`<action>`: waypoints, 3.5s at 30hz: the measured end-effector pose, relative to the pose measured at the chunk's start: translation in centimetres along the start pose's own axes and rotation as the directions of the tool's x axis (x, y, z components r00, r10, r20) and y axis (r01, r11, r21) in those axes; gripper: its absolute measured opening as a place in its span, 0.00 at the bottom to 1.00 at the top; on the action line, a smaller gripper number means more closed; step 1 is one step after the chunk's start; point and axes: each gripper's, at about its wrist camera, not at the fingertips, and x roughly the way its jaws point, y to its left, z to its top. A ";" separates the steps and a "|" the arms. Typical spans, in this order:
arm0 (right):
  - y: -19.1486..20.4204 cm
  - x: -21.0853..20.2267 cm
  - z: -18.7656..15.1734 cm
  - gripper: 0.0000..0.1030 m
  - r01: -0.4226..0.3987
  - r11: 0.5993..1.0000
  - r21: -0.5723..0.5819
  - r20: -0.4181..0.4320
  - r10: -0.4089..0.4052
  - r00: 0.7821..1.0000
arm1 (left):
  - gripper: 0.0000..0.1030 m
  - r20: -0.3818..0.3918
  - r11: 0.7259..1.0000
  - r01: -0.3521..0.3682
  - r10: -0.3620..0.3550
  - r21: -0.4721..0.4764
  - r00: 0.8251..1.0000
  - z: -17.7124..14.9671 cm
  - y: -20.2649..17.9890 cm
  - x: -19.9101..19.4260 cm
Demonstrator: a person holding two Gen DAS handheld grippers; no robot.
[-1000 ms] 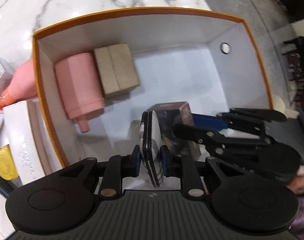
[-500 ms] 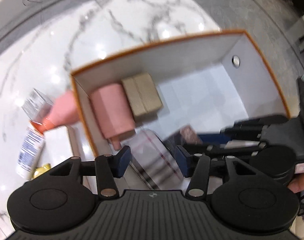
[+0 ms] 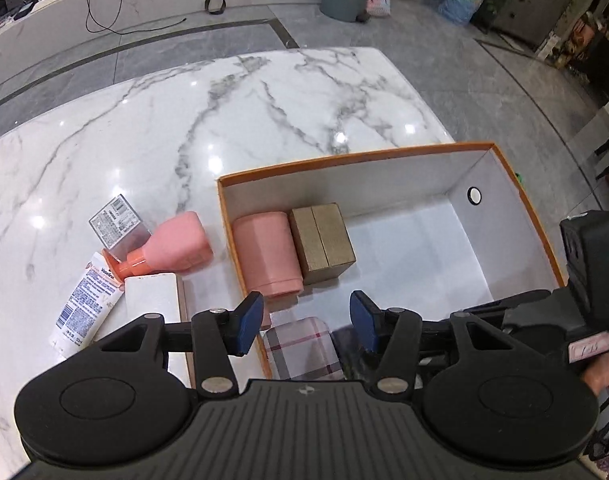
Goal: Organize rigid objects
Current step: 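Lower the dark card box into the orange box beside the plaid case and open the right tool, then grasp the white printed box with the right tool while the left tool grasps the CLEAR shampoo bottle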
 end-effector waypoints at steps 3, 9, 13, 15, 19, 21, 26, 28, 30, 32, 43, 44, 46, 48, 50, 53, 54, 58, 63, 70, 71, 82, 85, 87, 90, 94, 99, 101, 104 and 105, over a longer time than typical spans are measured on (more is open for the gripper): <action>-0.4 -0.9 0.2 0.23 -0.025 0.999 0.030 0.035 0.024 0.999 | 0.58 0.027 1.000 -0.005 0.005 -0.008 1.000 -0.3 0.4 -0.4; -1.8 -0.7 1.0 0.24 0.014 0.996 0.083 0.014 -0.015 1.000 | 0.58 0.063 0.998 0.018 -0.014 -0.056 0.998 -1.2 1.5 -1.1; -1.2 0.1 0.8 0.34 0.174 0.985 0.009 -0.016 -0.174 0.985 | 0.58 0.077 0.996 0.028 -0.021 -0.088 0.997 -1.7 2.4 -1.5; -1.4 0.4 0.6 0.37 0.194 0.981 0.003 -0.031 -0.193 0.981 | 0.58 0.079 0.995 0.036 -0.029 -0.093 0.996 -1.9 2.6 -1.7; -1.2 0.9 0.4 0.38 0.187 0.982 0.008 -0.050 -0.186 0.981 | 0.58 0.076 0.995 0.047 -0.040 -0.088 0.996 -2.3 2.7 -2.0; -0.6 1.4 0.4 0.37 0.175 0.984 0.003 -0.058 -0.175 0.983 | 0.58 0.076 0.995 0.046 -0.039 -0.086 0.996 -2.5 2.8 -2.1; 0.6 2.0 0.6 0.39 0.203 0.979 -0.029 -0.064 -0.204 0.977 | 0.58 0.076 0.996 0.025 -0.019 -0.082 0.997 -3.3 3.4 -2.5; 0.7 2.0 0.5 0.42 0.230 0.973 -0.036 -0.073 -0.232 0.970 | 0.58 0.080 0.996 0.019 -0.012 -0.084 0.997 -3.7 3.8 -2.8; 1.1 1.8 0.3 0.42 0.268 0.962 -0.056 -0.056 -0.271 0.961 | 0.58 0.089 0.995 0.017 -0.009 -0.096 0.996 -4.1 4.5 -3.5; 1.6 1.0 0.2 0.43 0.292 0.954 -0.073 -0.020 -0.294 0.956 | 0.58 0.101 0.993 0.013 -0.002 -0.115 0.995 -4.6 5.4 -4.2; 11.5 -4.0 -0.8 0.43 0.192 0.931 -0.312 0.270 -0.107 0.957 | 0.58 0.137 0.944 -0.081 0.130 -0.319 0.982 -8.5 11.9 -7.3; 12.4 -3.8 -0.8 0.42 0.174 0.929 -0.326 0.276 -0.082 0.958 | 0.58 0.131 0.934 -0.086 0.139 -0.347 0.982 -8.9 12.6 -7.1; 14.4 -3.1 -1.1 0.42 0.134 0.924 -0.358 0.272 -0.034 0.962 | 0.58 0.123 0.908 -0.087 0.149 -0.409 0.981 -9.7 14.0 -6.4; 16.4 -2.0 -1.3 0.42 0.107 0.921 -0.374 0.253 -0.010 0.967 | 0.58 0.103 0.871 -0.102 0.171 -0.480 0.980 -10.7 15.4 -5.2; 17.9 0.0 -1.5 0.42 0.083 0.921 -0.380 0.222 0.004 0.975 | 0.58 0.070 0.835 -0.103 0.167 -0.540 0.983 -11.4 16.8 -3.6; 19.8 3.2 -2.3 0.42 0.125 0.915 -0.383 0.196 -0.052 0.979 | 0.58 0.038 0.798 -0.089 0.139 -0.596 0.990 -12.2 18.2 -1.5; 20.2 4.2 -2.6 0.42 0.141 0.912 -0.386 0.193 -0.070 0.979 | 0.58 0.029 0.789 -0.092 0.138 -0.607 0.990 -12.4 18.6 -0.9; 20.8 7.5 -3.8 0.42 0.223 0.899 -0.377 0.206 -0.153 0.967 | 0.58 0.014 0.772 -0.092 0.129 -0.629 0.992 -13.3 19.7 0.5; 20.5 10.2 -3.5 0.42 0.290 0.893 -0.345 0.218 -0.224 0.950 | 0.58 0.004 0.775 -0.060 0.080 -0.630 0.997 -13.6 20.4 1.7; 20.6 12.1 -3.0 0.62 0.362 0.880 -0.307 0.268 -0.285 0.920 | 0.49 0.042 0.785 -0.025 0.065 -0.619 0.997 -14.4 21.2 1.4; 20.8 12.4 -3.1 0.64 0.376 0.872 -0.312 0.282 -0.293 0.913 | 0.49 0.044 0.790 -0.033 0.076 -0.612 0.996 -14.6 21.3 1.2; 19.4 13.7 -2.8 0.62 0.404 0.881 -0.246 0.269 -0.338 0.902 | 0.48 -0.002 0.812 -0.136 0.164 -0.568 0.987 -15.5 21.7 0.3; 19.6 13.4 -3.6 0.62 0.396 0.877 -0.274 0.252 -0.332 0.909 | 0.53 -0.030 0.823 -0.137 0.145 -0.552 0.989 -15.8 21.1 0.5; 19.8 13.2 -4.6 0.62 0.387 0.872 -0.299 0.238 -0.325 0.915 | 0.52 -0.033 0.827 -0.134 0.139 -0.545 0.990 -16.0 20.8 0.4; 20.1 12.7 -6.5 0.62 0.360 0.867 -0.345 0.209 -0.303 0.930 | 0.52 -0.042 0.829 -0.169 0.173 -0.532 0.984 -16.1 20.5 0.3; 20.0 12.2 -8.2 0.61 0.311 0.874 -0.374 0.177 -0.262 0.949 | 0.53 -0.055 0.836 -0.226 0.230 -0.501 0.972 -15.9 20.1 0.5; 20.0 12.3 -7.2 0.61 0.329 0.889 -0.319 0.210 -0.272 0.939 | 0.52 -0.061 0.849 -0.261 0.263 -0.459 0.963 -15.7 19.4 0.8; 19.8 12.5 -6.7 0.61 0.343 0.890 -0.301 0.227 -0.283 0.932 | 0.52 -0.058 0.852 -0.269 0.272 -0.450 0.960 -15.6 19.3 0.9; 19.4 13.2 -6.1 0.63 0.326 0.906 -0.271 0.207 -0.276 0.939 | 0.52 -0.054 0.857 -0.285 0.291 -0.430 0.955 -15.3 19.2 1.1; 19.3 13.4 -6.2 0.64 0.327 0.905 -0.271 0.206 -0.277 0.938 | 0.52 -0.052 0.859 -0.289 0.295 -0.423 0.954 -15.3 19.1 1.1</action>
